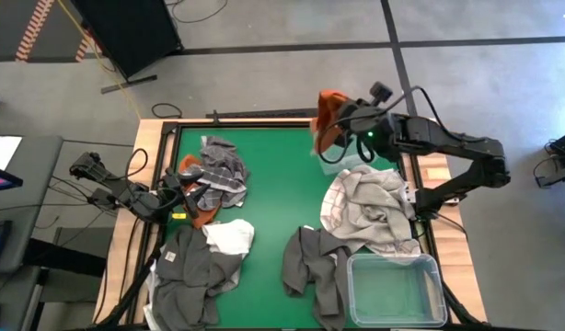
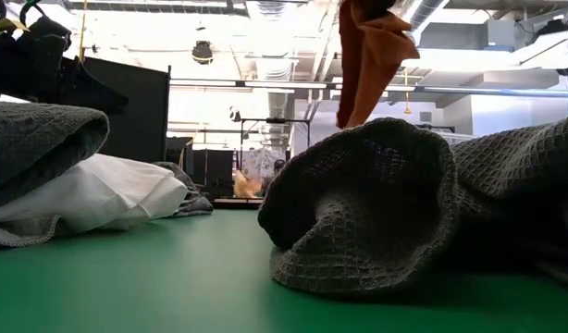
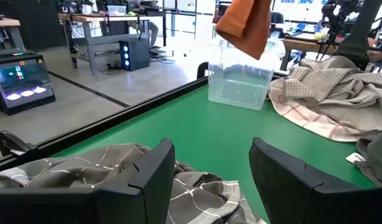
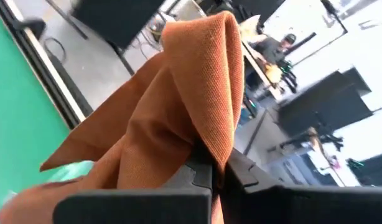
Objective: Sort towels by color in basket
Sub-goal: Put the orange towel into the top transparent bin
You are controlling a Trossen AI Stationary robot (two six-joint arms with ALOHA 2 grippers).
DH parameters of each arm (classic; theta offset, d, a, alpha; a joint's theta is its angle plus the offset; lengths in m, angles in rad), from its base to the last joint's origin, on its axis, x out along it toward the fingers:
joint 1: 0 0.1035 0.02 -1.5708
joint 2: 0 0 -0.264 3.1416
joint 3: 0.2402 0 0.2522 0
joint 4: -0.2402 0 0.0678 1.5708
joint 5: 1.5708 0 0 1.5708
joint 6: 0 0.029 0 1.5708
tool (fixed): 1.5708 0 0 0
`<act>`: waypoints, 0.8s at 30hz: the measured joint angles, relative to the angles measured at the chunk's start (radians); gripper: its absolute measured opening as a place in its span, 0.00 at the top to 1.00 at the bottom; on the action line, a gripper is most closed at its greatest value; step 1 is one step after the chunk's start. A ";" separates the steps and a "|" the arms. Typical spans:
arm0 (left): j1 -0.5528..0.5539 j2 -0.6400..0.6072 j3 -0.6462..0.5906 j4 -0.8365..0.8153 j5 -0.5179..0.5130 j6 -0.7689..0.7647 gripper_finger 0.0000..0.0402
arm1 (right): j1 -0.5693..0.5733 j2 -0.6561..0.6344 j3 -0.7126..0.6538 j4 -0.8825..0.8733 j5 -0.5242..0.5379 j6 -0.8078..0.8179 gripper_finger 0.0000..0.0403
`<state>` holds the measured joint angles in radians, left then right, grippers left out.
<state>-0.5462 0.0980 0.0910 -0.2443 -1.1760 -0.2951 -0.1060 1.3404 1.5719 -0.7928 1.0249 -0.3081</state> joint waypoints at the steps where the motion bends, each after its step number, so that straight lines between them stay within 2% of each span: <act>1: 0.000 0.000 0.000 0.000 0.000 0.000 0.51 | -0.002 0.000 0.000 -0.015 0.001 0.011 0.94; 7: 0.000 0.000 0.000 0.000 0.000 0.000 0.51 | -0.036 0.023 -0.006 -0.146 0.042 0.100 0.93; 11: 0.000 0.000 0.000 0.004 0.000 0.000 0.51 | -0.080 0.039 -0.042 -0.217 0.025 0.174 0.93; 17: 0.000 0.000 0.000 0.009 -0.001 0.000 0.51 | -0.156 0.065 -0.166 -0.196 -0.143 0.210 0.93; 24: 0.000 0.000 0.000 0.011 -0.001 0.000 0.51 | -0.246 0.105 -0.303 -0.064 -0.331 0.205 0.93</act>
<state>-0.5461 0.0979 0.0910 -0.2333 -1.1770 -0.2954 -0.3518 1.4451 1.2686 -0.8567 0.6934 -0.1027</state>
